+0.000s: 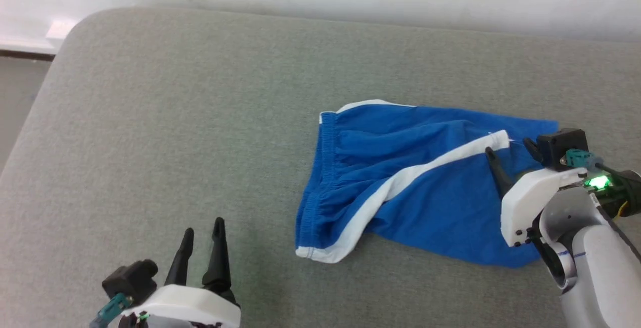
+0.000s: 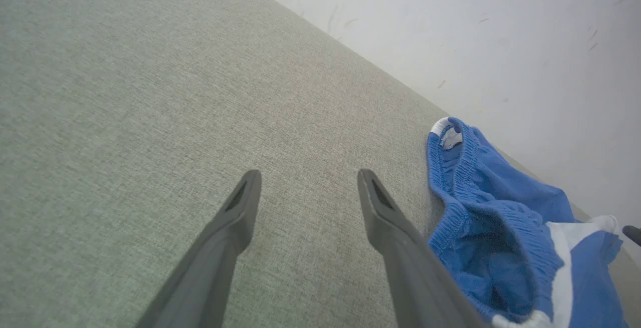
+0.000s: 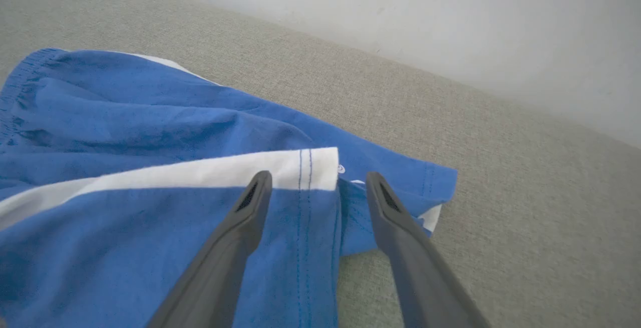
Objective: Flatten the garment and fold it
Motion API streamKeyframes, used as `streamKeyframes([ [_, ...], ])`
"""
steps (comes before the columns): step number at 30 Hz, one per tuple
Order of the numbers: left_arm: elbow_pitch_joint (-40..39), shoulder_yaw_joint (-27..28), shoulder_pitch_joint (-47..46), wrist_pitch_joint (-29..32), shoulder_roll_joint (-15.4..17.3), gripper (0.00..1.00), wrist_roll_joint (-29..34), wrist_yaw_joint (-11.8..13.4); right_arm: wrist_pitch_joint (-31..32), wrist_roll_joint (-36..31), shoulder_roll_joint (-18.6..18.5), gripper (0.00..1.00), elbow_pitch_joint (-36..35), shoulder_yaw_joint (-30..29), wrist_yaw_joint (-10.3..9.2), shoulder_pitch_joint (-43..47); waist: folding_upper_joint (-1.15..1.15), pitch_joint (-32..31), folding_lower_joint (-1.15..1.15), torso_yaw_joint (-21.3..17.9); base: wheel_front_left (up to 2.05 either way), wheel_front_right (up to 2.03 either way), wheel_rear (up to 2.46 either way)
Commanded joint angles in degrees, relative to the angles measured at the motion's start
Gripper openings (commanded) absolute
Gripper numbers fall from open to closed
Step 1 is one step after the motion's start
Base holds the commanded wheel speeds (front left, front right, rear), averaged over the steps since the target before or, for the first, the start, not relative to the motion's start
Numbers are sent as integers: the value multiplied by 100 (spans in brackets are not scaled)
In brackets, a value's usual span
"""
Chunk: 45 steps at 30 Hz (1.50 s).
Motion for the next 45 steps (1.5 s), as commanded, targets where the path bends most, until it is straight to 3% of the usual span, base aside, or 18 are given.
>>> streamKeyframes([
  [1,51,-25,-142,-58,-30,100,42,-55,27,16,-35,100,103,-5,-5,-121,0,65,0,139,0,0,0],
  [4,138,-62,-200,-72,-58,100,47,-83,59,22,-1,100,387,-100,-5,-217,0,96,0,239,0,0,0],
  [5,158,-74,-221,-75,-67,100,46,-95,62,3,3,88,471,-117,-5,-249,0,116,0,273,0,0,0],
  [6,177,-83,-242,-79,-74,100,45,-105,65,-8,10,48,550,-138,-5,-281,0,137,0,303,0,0,0],
  [9,225,-86,-287,-95,-93,100,35,-120,16,-31,89,0,681,-209,-5,-370,0,168,0,360,0,0,0],
  [18,253,10,-225,-139,-63,100,16,-63,-308,46,56,0,307,-278,-5,-522,0,13,0,142,0,0,0],
  [25,150,48,-173,-95,9,100,-10,-26,-747,52,-207,0,-910,-482,-5,-359,0,-170,0,-252,0,0,0],
  [31,90,71,-114,-49,30,100,-80,-12,-265,604,48,0,-2184,-487,-5,1214,0,-148,0,-473,0,0,0],
  [33,77,80,-96,-44,29,100,-104,-6,66,874,-98,0,-2476,-259,-5,1986,0,-117,0,-521,0,0,0],
  [37,59,106,-65,-42,44,100,-132,5,608,1278,-289,0,-2543,-134,-5,3063,0,-68,0,-604,0,0,0],
  [41,53,124,-50,-16,78,100,-157,16,1129,1209,-516,2,-2471,-296,-5,3710,0,-71,0,-704,0,0,0],
  [42,50,124,-49,-10,92,100,-152,20,1123,1120,-548,42,-2506,-312,-5,3688,0,-85,0,-729,0,0,0],
  [43,48,122,-47,-1,101,100,-148,28,1029,1050,-531,100,-2563,-348,-5,3604,0,-107,0,-752,0,0,0],
  [45,33,120,-42,12,116,100,-144,45,801,952,-464,100,-2664,-391,-5,3388,0,-160,0,-793,0,0,0],
])
